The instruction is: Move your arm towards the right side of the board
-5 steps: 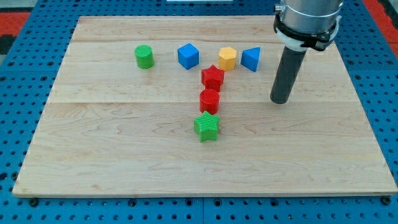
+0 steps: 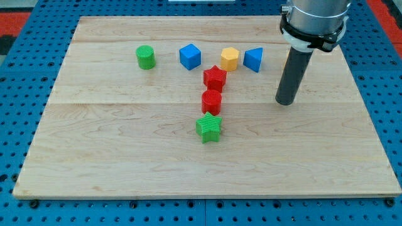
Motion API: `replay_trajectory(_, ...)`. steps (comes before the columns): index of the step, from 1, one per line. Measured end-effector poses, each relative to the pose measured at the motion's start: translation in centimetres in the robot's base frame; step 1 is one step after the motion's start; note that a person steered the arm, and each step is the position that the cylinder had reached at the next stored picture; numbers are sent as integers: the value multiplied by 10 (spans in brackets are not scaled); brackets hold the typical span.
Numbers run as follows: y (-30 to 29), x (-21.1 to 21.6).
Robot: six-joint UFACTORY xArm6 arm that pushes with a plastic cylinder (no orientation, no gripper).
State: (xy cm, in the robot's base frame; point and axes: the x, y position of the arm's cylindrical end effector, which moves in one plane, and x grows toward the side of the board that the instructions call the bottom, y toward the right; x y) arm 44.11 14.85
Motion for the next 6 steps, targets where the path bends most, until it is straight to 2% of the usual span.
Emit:
replay_trajectory(4, 6, 5)
replay_trajectory(6, 36, 21)
